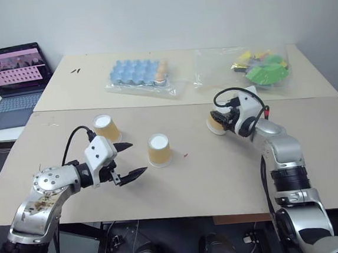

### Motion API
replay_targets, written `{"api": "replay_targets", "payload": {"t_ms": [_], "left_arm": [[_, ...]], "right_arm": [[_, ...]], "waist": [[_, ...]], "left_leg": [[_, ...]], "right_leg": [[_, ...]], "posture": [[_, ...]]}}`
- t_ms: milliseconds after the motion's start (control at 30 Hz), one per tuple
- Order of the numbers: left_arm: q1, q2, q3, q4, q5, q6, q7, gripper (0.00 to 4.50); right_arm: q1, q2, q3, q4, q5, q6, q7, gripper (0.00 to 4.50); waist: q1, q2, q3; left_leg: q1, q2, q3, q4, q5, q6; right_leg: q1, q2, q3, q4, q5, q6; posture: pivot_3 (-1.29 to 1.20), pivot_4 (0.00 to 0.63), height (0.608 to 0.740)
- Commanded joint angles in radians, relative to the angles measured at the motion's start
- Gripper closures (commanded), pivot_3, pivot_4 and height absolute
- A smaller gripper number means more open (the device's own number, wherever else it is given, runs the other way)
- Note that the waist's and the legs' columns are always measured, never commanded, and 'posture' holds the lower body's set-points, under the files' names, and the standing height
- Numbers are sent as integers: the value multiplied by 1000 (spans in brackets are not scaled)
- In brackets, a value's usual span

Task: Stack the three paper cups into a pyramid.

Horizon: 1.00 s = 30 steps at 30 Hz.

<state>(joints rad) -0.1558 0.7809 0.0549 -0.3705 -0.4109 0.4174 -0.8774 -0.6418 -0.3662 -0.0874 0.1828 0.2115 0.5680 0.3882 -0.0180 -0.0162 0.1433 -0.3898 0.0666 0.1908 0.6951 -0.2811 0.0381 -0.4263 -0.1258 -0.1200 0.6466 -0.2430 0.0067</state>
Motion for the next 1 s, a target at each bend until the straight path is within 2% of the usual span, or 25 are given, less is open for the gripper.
{"api": "replay_targets", "payload": {"t_ms": [33, 233, 367, 467, 667, 800, 1000], "left_arm": [[5, 4, 22, -27, -1, -5, 3, 0], [9, 8, 19, -34, -5, 1, -3, 0], [4, 10, 19, -37, -8, 7, -4, 0], [1, 11, 21, -40, -10, 12, -3, 0], [6, 17, 32, -51, -11, 24, 3, 0], [11, 19, 39, -60, -11, 30, 6, 0], [16, 19, 47, -67, -12, 37, 10, 0]], "right_arm": [[10, -77, -2, -135, 35, -72, 130, 1770], [53, -259, 35, -218, 168, -18, 499, 1770], [44, -332, 99, -238, 223, -6, 702, 1770], [23, -344, 176, -213, 204, -46, 805, 1770], [-59, -217, 337, -93, 94, -171, 841, 1770], [-96, -153, 359, -26, 57, -214, 833, 1770], [-117, -128, 355, 27, 35, -248, 837, 1770]], "waist": [[2, 1, 0], [4, 0, 0], [1, 0, 0], [1, 0, 0], [2, 0, 0], [6, 0, 0], [10, 0, 0]], "left_leg": [[0, 0, 0, 0, 0, 0], [0, 0, -1, 0, -1, 1], [1, 0, -1, 0, -1, 1], [2, 1, -1, 0, -1, 1], [1, 1, -1, 1, -1, 1], [0, 1, -1, 1, -1, 1], [-1, 0, -1, 1, -1, 1]], "right_leg": [[0, 0, 0, 0, 0, 0], [1, 0, -1, -2, 0, 0], [1, 0, 0, -1, 0, 0], [1, 0, 0, -1, 0, 0], [1, 0, 0, 0, 0, 0], [0, 0, 0, 0, 0, 0], [1, -1, -2, 0, 0, 0]], "posture": [[0, 150, 733], [0, 150, 733], [0, 150, 733], [0, 150, 733], [0, 150, 733], [0, 150, 733], [0, 150, 733]]}}
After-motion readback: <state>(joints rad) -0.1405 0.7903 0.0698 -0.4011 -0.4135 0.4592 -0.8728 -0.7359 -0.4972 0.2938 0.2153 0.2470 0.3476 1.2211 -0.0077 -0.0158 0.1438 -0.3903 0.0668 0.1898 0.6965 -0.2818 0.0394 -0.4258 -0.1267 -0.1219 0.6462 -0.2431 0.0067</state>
